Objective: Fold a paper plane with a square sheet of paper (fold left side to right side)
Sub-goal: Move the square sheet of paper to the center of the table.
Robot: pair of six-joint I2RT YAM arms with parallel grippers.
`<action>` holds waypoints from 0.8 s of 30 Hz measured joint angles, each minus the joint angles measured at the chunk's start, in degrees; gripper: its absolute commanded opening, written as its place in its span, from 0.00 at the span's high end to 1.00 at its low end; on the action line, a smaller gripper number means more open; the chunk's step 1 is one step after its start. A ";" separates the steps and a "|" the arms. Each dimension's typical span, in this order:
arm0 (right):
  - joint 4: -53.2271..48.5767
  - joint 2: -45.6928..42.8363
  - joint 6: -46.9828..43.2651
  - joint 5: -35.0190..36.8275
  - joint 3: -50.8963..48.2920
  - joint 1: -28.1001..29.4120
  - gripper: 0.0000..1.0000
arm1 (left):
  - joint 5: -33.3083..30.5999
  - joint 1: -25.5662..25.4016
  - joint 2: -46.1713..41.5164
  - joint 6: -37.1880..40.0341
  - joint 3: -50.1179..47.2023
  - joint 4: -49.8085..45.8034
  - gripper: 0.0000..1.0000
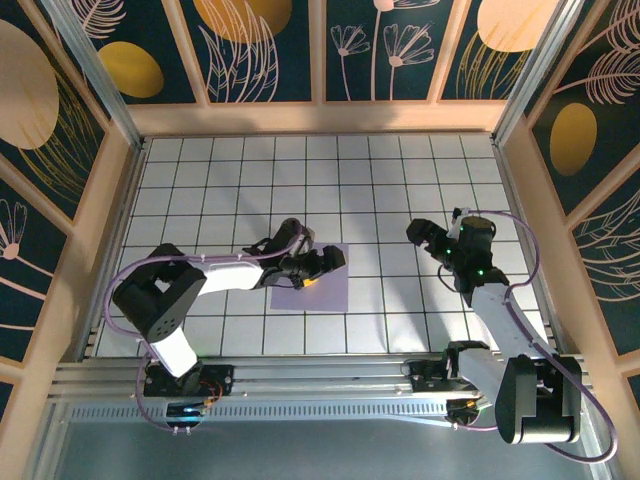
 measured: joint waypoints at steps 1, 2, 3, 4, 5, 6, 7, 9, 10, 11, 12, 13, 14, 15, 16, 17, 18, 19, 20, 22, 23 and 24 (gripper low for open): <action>-0.17 0.00 0.00 0.02 0.00 0.02 0.08 | -0.13 -0.33 0.44 -0.35 0.39 0.39 0.02; -0.28 0.00 0.00 0.20 0.00 0.04 0.08 | -0.17 -0.57 0.76 -0.63 0.63 0.68 0.02; -0.39 0.00 0.00 0.24 0.00 0.07 0.08 | -0.15 -0.79 1.09 -0.98 0.90 1.05 0.02; -0.50 0.00 0.00 0.35 0.00 0.09 0.08 | -0.17 -0.92 1.31 -1.29 1.05 1.42 0.02; -0.66 0.00 0.00 0.39 0.02 0.11 0.08 | -0.15 -1.03 1.51 -1.46 1.20 1.68 0.02; -0.83 0.00 0.00 0.44 0.02 0.11 0.08 | -0.15 -1.09 1.68 -1.73 1.36 1.92 0.02; -1.05 0.00 -0.02 0.46 0.04 0.11 0.09 | -0.17 -1.16 1.77 -1.99 1.42 2.08 0.02; -1.44 0.00 -0.02 0.55 0.09 0.11 0.08 | -0.22 -1.16 1.77 -2.12 1.42 2.19 0.02; -1.70 0.00 -0.04 0.70 0.17 0.11 0.09 | -0.35 -1.16 1.75 -2.23 1.42 2.21 0.02; -1.92 0.00 -0.09 0.90 0.28 0.11 0.08 | -0.39 -1.18 1.70 -2.25 1.42 2.21 0.02; -2.01 0.00 -0.26 1.11 0.48 0.11 0.08 | -0.46 -1.18 1.64 -2.25 1.42 2.16 0.01; -2.36 0.00 -0.57 1.33 0.79 0.11 0.09 | -0.76 -1.25 1.60 -2.21 1.60 1.97 0.01; -2.49 0.00 -0.92 1.49 1.07 0.11 0.09 | -1.11 -1.29 1.57 -2.16 1.84 1.62 0.01; -2.84 0.00 -1.20 1.68 1.51 0.11 0.08 | -1.38 -1.38 1.51 -1.99 2.25 1.01 0.01; -3.23 0.00 -1.57 1.90 1.95 0.13 0.08 | -1.79 -1.38 1.18 -1.75 2.64 0.35 0.01; -3.50 0.00 -1.90 2.10 2.32 0.13 0.08 | -2.21 -1.38 0.68 -1.55 2.95 -0.37 0.01; -4.07 0.00 -2.45 2.47 2.84 0.15 0.09 | -2.80 -1.38 -0.24 -1.20 3.34 -1.16 0.01; -4.63 0.02 -2.84 2.84 3.37 0.15 0.09 | -3.30 -1.38 -1.44 -0.79 3.72 -1.97 0.01; -5.18 0.11 -3.17 3.13 3.91 0.15 0.09 | -3.91 -1.38 -2.58 -0.44 4.07 -2.67 0.01; -6.27 0.44 -4.20 3.58 5.20 0.15 0.09 | -5.07 -1.07 -5.38 0.26 4.57 -3.69 0.01; -6.78 0.70 -4.57 3.91 5.84 0.20 0.09 | -5.70 -0.96 -6.73 0.59 4.63 -4.20 0.01; -7.43 0.98 -5.05 4.33 6.54 0.28 0.09 | -6.34 -0.66 -8.44 0.92 4.63 -4.94 0.01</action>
